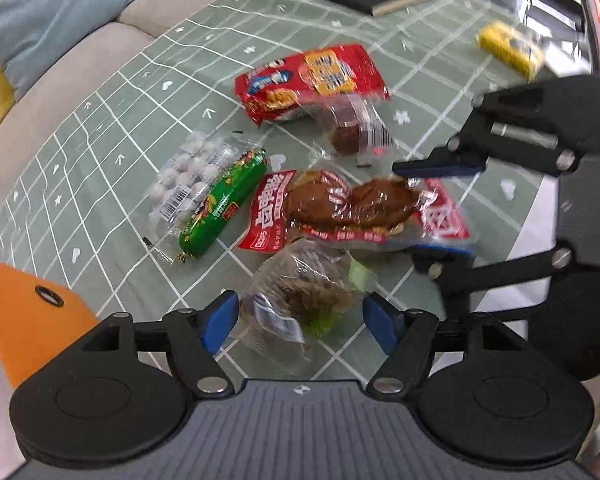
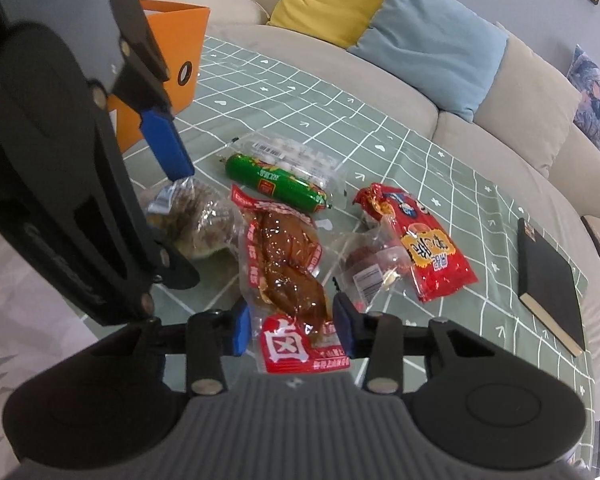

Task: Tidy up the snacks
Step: 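Grasp the clear nut bag with the left gripper while the right grasps the red-labelled meat packet, then lift both held packets and carry them toward the orange box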

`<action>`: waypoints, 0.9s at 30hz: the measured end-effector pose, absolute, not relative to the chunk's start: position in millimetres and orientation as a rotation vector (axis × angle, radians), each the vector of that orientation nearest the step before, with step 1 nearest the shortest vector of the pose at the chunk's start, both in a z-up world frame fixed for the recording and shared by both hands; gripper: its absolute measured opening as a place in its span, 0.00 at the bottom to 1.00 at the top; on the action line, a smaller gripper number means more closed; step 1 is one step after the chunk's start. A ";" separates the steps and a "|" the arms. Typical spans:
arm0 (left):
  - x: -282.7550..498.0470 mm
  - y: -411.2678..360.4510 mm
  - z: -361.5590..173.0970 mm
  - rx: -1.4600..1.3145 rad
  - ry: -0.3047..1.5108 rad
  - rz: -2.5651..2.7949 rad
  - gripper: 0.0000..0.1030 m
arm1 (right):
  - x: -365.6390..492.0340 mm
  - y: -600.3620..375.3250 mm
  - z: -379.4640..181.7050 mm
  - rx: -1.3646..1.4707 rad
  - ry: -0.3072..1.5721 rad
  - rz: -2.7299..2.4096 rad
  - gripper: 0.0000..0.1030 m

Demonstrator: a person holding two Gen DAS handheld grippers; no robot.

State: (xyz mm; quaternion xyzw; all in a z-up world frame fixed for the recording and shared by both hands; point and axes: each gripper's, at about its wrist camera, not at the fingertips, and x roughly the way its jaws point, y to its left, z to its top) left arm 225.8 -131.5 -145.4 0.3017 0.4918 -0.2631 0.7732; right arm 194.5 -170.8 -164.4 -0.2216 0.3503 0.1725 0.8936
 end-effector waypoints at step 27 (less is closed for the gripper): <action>179.0 -126.1 -118.4 0.367 1.044 -0.392 0.46 | 158.2 -177.5 -132.9 -0.323 0.788 0.254 0.09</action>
